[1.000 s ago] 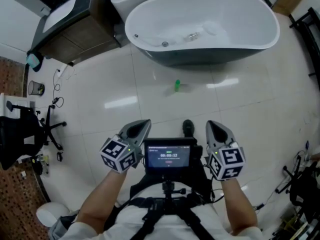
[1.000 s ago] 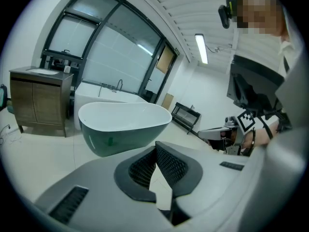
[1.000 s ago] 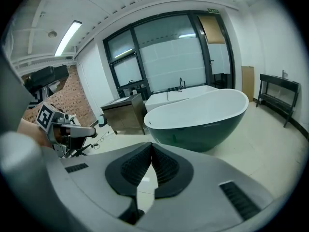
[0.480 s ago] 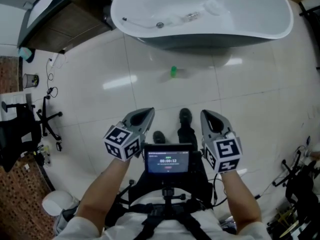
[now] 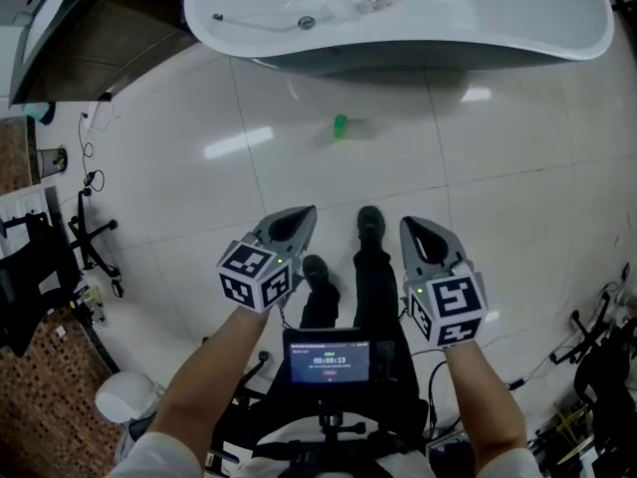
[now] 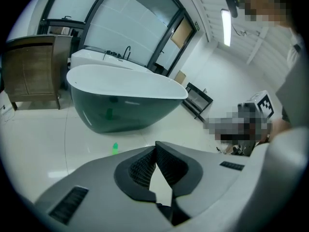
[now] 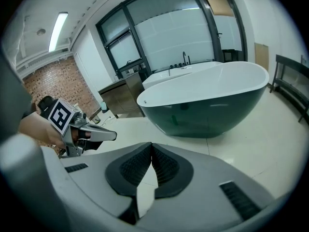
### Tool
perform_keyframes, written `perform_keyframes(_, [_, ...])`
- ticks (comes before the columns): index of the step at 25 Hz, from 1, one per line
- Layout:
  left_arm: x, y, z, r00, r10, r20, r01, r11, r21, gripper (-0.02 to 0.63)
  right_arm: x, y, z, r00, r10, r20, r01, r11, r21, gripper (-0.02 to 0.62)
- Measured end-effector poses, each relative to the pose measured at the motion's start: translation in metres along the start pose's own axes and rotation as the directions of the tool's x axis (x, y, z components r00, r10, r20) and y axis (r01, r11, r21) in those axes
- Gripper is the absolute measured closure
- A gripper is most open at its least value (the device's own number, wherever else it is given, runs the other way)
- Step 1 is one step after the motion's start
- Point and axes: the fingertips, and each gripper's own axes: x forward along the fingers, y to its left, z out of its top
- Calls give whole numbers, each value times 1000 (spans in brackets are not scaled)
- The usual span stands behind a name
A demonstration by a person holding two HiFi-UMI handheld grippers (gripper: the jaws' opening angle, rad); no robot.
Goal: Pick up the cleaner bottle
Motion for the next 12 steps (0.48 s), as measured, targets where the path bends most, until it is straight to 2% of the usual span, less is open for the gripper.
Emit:
perform_keyframes(7, [49, 15, -21, 999, 4, -44, -4, 1000, 9, 606, 26, -25, -26, 1000, -3, -19, 2, 998, -55, 586])
perform_keyframes(12, [71, 28, -31, 998, 27, -57, -26, 999, 23, 606, 39, -28, -42, 999, 7, -53, -8, 1000, -16, 586])
